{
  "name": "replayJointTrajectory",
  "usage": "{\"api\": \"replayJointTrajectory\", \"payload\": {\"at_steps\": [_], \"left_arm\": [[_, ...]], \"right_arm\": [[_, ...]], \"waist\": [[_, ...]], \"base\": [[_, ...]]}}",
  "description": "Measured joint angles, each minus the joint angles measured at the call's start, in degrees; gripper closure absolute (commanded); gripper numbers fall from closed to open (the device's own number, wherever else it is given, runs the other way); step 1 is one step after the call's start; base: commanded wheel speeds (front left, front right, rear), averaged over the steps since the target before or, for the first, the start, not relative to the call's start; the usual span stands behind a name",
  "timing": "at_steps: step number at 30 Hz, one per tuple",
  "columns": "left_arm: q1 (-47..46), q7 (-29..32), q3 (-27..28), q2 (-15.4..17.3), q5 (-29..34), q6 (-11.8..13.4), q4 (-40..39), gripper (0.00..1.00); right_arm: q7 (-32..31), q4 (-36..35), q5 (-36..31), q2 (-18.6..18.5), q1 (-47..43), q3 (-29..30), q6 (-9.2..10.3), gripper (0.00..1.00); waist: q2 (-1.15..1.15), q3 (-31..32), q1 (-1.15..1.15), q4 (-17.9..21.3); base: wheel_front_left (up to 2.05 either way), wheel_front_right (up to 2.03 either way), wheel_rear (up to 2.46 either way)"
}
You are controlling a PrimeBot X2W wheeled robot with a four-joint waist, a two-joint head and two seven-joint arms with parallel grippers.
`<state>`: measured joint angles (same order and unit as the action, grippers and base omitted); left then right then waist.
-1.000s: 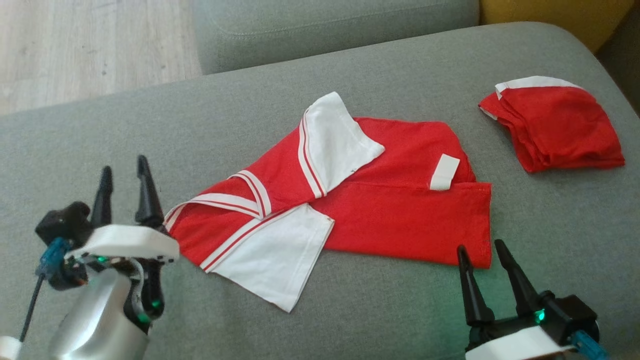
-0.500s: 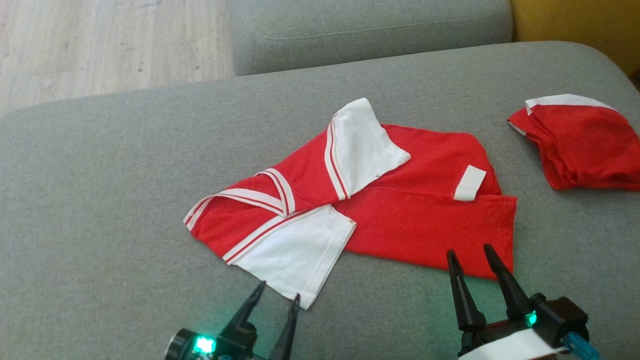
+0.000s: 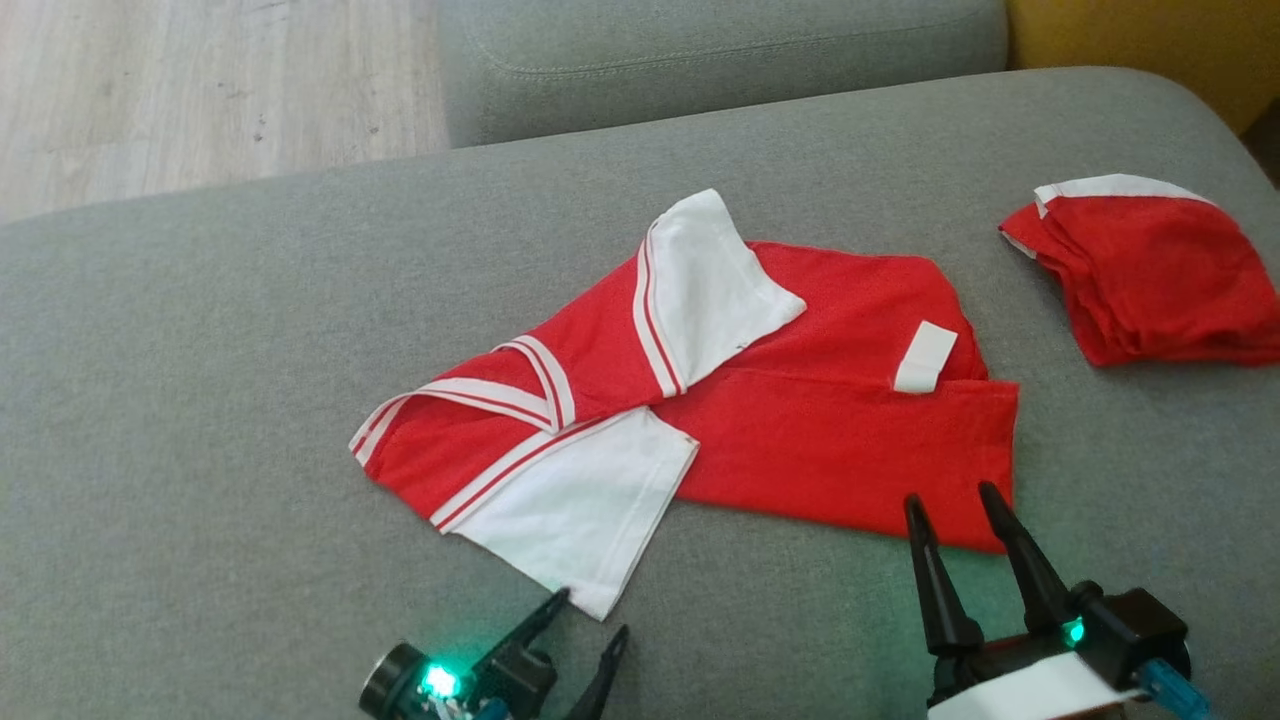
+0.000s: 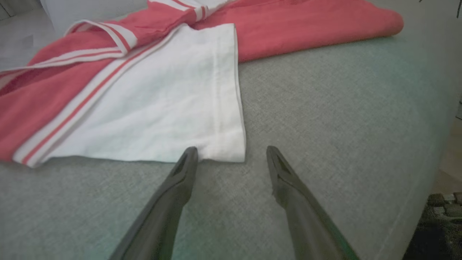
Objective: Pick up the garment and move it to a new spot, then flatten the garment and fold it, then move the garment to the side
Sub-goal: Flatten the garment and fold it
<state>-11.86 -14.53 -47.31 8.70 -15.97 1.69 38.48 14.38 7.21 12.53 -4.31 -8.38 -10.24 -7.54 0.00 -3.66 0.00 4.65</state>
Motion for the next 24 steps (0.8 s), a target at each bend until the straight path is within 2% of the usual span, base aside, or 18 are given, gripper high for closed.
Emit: {"api": "replayJointTrajectory", "payload": {"at_steps": [6, 7, 8, 9, 10, 11, 17, 20, 24], "left_arm": [[-1.38, -0.24, -0.35, -0.91, 0.01, -0.80, 3.31, 0.00], [-1.80, -0.24, -0.37, -1.11, 0.01, -1.26, 3.79, 0.35], [-2.15, -0.24, -0.48, -1.25, 0.01, -1.42, 4.13, 0.54], [-2.40, -0.24, -0.65, -1.32, 0.19, -1.70, 4.43, 0.62], [-2.61, -0.25, -0.68, -1.35, 0.53, -1.69, 4.80, 0.84], [-2.77, -0.25, -0.67, -1.42, 0.67, -1.69, 5.14, 1.00], [-2.80, -0.21, 0.65, -1.36, 0.77, -1.13, 4.26, 1.00], [-2.43, -0.16, 3.48, -0.47, -0.26, -1.12, -0.70, 1.00], [-1.84, -0.16, 7.68, 2.27, -0.60, -0.47, -6.98, 1.00]], "right_arm": [[0.00, -0.31, 0.00, 0.00, 0.15, 0.07, 0.00, 0.00], [0.00, -0.34, 0.00, 0.00, 0.16, 0.09, 0.00, 0.00], [0.00, -0.34, 0.00, 0.00, 0.16, 0.10, 0.00, 0.00], [0.00, -0.34, 0.00, 0.00, 0.16, 0.10, 0.00, 0.00], [0.00, -0.34, 0.00, 0.00, 0.16, 0.12, 0.00, 0.00], [0.00, -0.34, 0.00, -0.01, 0.16, 0.12, 0.00, 0.00], [0.00, -0.16, 0.00, -0.12, 0.21, 0.62, 0.00, 0.00], [0.00, 1.53, -0.01, -0.11, 1.56, 1.15, 0.00, 0.00], [0.00, 5.61, -1.70, -0.10, 6.76, 3.66, 0.00, 0.00]], "waist": [[0.00, -0.29, 0.00, 0.88], [0.00, -0.35, 0.00, 0.98], [0.00, -0.40, 0.00, 1.07], [0.00, -0.44, 0.00, 1.15], [0.00, -0.46, 0.00, 1.21], [0.00, -0.43, 0.00, 1.27], [0.00, -0.44, 0.00, 0.86], [0.00, -0.80, 0.00, 0.54], [0.00, -1.27, 0.00, -0.05]], "base": [[0.00, 0.00, 0.00], [0.00, 0.00, 0.00], [0.00, 0.00, 0.00], [0.00, 0.00, 0.00], [0.00, 0.00, 0.00], [0.00, 0.00, 0.00], [0.00, 0.00, 0.00], [0.00, 0.00, 0.00], [0.00, 0.00, 0.00]]}}
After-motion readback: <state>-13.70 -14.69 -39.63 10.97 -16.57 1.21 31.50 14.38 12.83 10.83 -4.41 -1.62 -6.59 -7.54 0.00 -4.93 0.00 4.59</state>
